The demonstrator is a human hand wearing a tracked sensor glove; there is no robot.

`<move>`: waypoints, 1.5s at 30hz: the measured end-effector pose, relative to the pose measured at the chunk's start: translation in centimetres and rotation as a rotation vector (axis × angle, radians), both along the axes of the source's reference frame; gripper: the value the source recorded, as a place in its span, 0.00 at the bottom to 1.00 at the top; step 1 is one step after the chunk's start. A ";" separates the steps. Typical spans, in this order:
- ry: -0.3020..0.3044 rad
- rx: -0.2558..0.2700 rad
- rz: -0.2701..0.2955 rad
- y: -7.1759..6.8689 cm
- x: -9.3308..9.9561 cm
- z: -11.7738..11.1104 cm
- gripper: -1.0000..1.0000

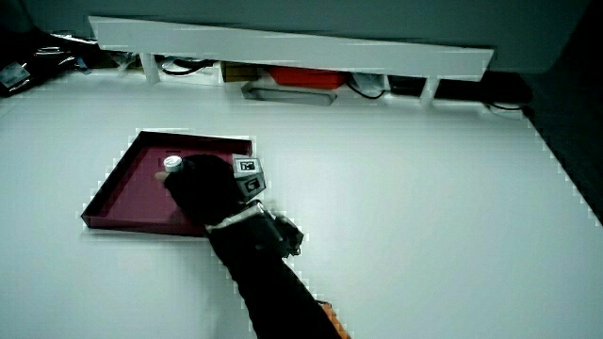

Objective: Place glue stick

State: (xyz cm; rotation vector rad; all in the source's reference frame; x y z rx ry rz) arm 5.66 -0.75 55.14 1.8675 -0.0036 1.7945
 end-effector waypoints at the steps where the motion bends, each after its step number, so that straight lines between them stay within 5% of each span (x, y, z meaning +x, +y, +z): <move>1: 0.000 0.010 0.000 0.0 0.0 0.1 0.50; 10: -0.003 0.012 0.004 0.3 -0.1 -0.2 0.50; 25: -0.019 0.035 0.034 1.1 1.1 -1.5 0.12; 30: 0.019 0.087 -0.044 1.8 2.2 -2.7 0.00; 32: 0.041 0.049 -0.082 2.1 2.6 -3.7 0.00; 35: 0.078 0.060 -0.139 2.2 3.4 -4.7 0.00; 41: 0.045 0.055 -0.251 2.2 5.5 -7.5 0.00; 45: 0.118 0.064 -0.327 2.1 7.2 -9.0 0.00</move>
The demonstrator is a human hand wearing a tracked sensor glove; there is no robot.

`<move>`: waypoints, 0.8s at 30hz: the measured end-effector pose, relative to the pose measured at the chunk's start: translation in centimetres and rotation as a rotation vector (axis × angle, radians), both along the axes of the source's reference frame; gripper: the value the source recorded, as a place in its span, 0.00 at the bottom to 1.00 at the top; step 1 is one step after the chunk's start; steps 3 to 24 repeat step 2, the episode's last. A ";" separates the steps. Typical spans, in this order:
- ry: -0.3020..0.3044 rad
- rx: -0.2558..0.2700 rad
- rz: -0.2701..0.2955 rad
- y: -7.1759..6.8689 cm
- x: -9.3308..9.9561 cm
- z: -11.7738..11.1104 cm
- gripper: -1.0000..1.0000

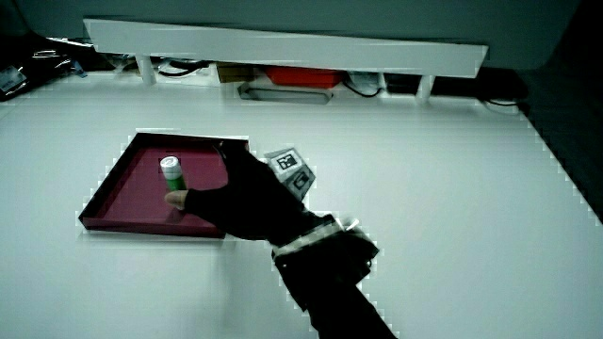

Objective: Place glue stick

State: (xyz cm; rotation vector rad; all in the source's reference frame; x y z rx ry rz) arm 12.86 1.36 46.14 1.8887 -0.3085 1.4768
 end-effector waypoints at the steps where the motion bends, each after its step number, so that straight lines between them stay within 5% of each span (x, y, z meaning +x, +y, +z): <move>1: 0.011 -0.017 -0.010 0.0 0.4 -0.5 0.00; 24: 0.006 0.005 -0.036 0.0 0.8 -0.7 0.00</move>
